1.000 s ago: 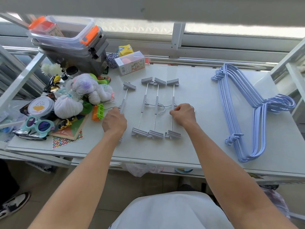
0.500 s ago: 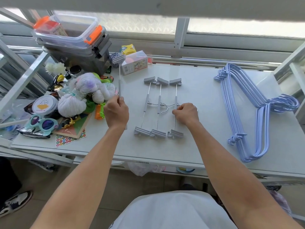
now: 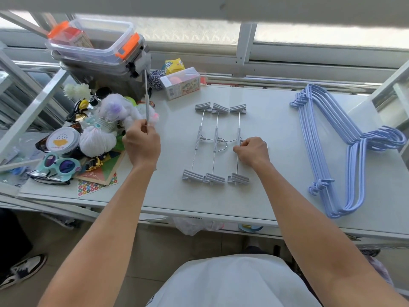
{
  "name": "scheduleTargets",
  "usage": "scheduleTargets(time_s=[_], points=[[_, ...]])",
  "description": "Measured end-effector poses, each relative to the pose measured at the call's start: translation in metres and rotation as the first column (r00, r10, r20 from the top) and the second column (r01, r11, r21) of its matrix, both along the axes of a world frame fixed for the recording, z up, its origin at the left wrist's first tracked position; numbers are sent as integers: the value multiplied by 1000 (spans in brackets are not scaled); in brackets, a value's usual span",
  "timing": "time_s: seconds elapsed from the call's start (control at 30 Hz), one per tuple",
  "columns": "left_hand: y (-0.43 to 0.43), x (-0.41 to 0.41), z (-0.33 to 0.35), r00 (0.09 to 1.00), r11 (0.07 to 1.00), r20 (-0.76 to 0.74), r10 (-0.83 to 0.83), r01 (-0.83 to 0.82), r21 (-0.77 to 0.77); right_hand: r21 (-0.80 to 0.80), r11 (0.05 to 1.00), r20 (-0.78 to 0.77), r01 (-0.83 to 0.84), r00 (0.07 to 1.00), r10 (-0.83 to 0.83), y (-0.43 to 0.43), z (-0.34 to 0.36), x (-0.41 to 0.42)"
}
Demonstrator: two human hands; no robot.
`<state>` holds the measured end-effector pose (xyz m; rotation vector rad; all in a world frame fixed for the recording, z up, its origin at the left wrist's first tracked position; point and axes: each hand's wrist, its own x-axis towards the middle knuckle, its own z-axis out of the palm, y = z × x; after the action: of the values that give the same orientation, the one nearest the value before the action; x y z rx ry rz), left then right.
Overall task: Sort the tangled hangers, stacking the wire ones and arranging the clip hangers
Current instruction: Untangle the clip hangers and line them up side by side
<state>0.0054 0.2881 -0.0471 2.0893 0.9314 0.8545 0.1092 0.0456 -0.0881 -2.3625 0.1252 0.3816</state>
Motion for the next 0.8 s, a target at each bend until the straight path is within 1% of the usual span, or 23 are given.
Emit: scheduleTargets(time_s=[0.07,0.13,0.3,0.43,0.63,0.7,0.8], points=[[-3,-1,-7,991,1000,-131,12,-14,-15,-6,1000,-3,-3,1000,3,0,0,1],[-7,-2,-18,976,1000,-218,-22,17,-26,-6,1000,-10,-6,1000,6,-1,0,2],[-21,-3,-37,917,995,-387,-95,79,-58,-2,1000,-8,-1,1000,1,-1,-1,2],[-29,-3,-44,878,993,-469,-98,57,-102,-3,1000,-12,4,1000,-4,-1,0,2],[-34,-2,-46,843,990,-526,-107,39,-139,13,1000,-16,10,1000,-10,-1,0,1],[-39,-3,-43,860,993,-501,-94,42,-115,15,1000,-13,14,1000,-13,-1,0,1],[-50,-5,-37,916,997,-392,-83,76,-34,12,1000,-8,13,1000,-13,-1,-1,2]])
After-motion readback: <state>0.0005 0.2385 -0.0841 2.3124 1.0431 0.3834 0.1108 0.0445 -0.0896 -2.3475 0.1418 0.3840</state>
